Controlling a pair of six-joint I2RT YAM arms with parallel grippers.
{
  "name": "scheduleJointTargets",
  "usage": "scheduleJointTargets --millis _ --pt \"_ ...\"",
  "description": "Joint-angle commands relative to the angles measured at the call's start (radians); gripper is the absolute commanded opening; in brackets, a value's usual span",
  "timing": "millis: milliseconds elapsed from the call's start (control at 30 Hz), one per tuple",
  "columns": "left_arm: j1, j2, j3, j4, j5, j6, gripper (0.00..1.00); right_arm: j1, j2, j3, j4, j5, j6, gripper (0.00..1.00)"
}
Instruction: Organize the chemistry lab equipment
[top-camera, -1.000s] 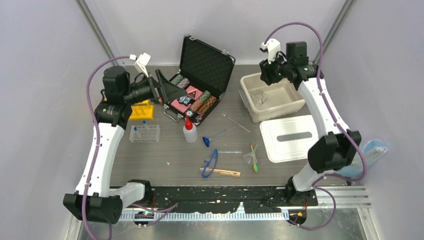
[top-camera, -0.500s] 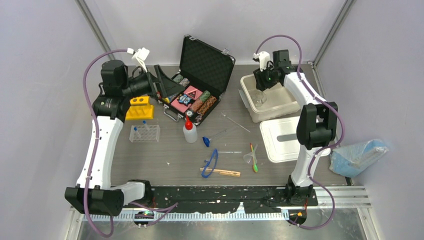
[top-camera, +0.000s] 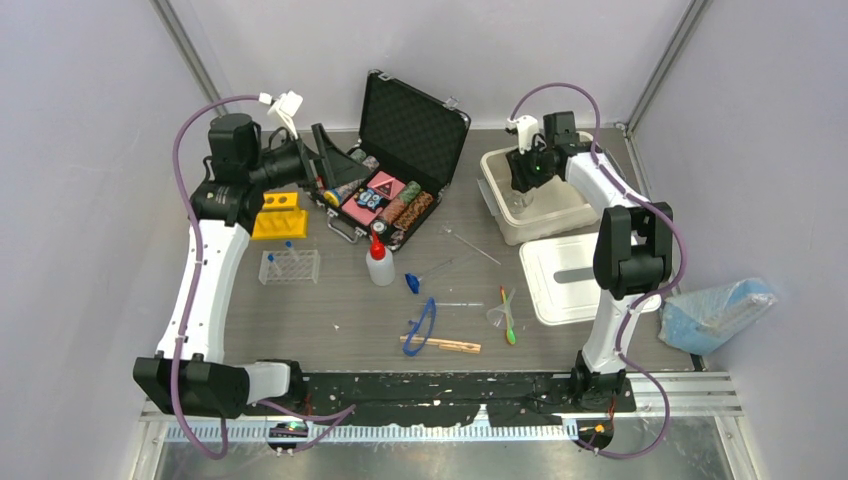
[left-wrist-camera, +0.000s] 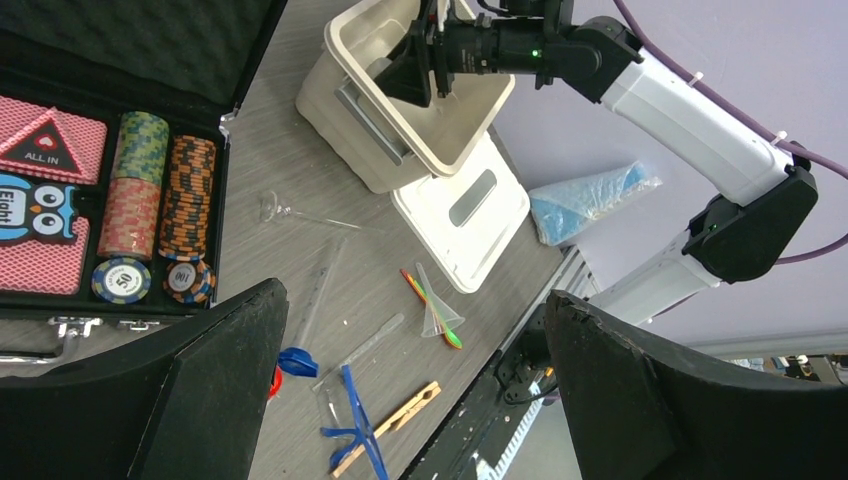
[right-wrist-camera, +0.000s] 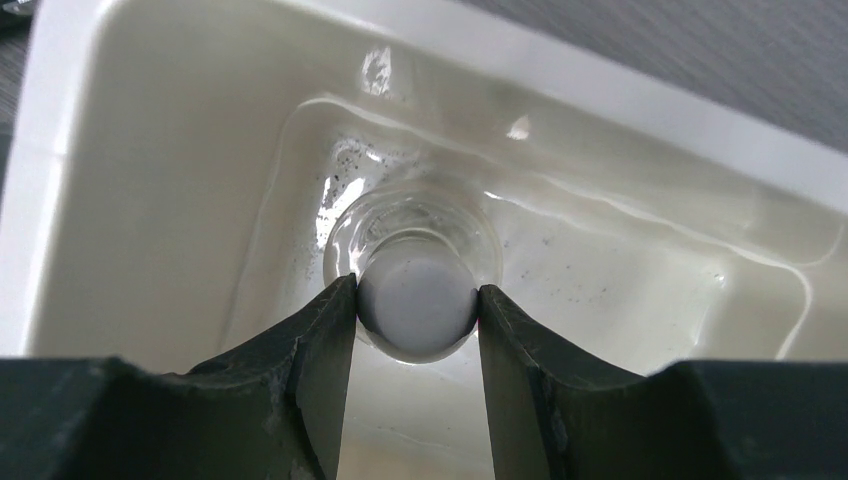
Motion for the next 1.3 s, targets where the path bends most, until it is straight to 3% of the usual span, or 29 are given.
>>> scheduleJointTargets --millis 0,167,233,267,333,567,833,1000,1167,1267 --pt "0.006 0.005 0.047 0.008 -0.004 0.013 1.0 0.001 -0.022 -0.031 0.065 -0.02 0.013 0.11" --pt "0.005 0.009 0.049 0.004 -0.009 0.016 1.0 0.001 -0.003 -0.051 0.1 -0.015 0.018 0.2" --pt "0.006 0.011 0.049 0.0 -0.01 0.024 1.0 0.001 0.003 -0.054 0.105 -0.021 0.018 0.29" --pt "0.006 0.009 0.05 -0.005 -0.011 0.03 1.0 0.001 0.001 -0.057 0.105 -0.023 0.018 0.4" --pt "0.006 0.007 0.05 -0.013 -0.016 0.044 1.0 0.001 -0.01 -0.066 0.108 -0.04 0.014 0.51" --pt "0.007 -0.02 0.04 -0.039 -0.03 0.101 0.99 0.001 -0.113 -0.094 0.093 -0.051 0.007 0.73" --pt "0.017 -0.085 -0.016 -0.058 -0.061 0.205 1.0 -0.002 -0.292 -0.026 -0.022 -0.05 -0.007 0.84" --pt "0.04 -0.132 -0.058 -0.079 -0.051 0.305 1.0 0.008 -0.405 0.027 -0.191 -0.159 -0.043 0.89" --pt "0.04 -0.169 -0.079 -0.122 -0.095 0.391 1.0 0.131 -0.48 -0.014 -0.318 -0.147 -0.116 0.84" --pt "0.04 -0.186 -0.084 -0.134 -0.097 0.408 1.0 0.28 -0.491 -0.083 -0.319 -0.077 -0.129 0.72"
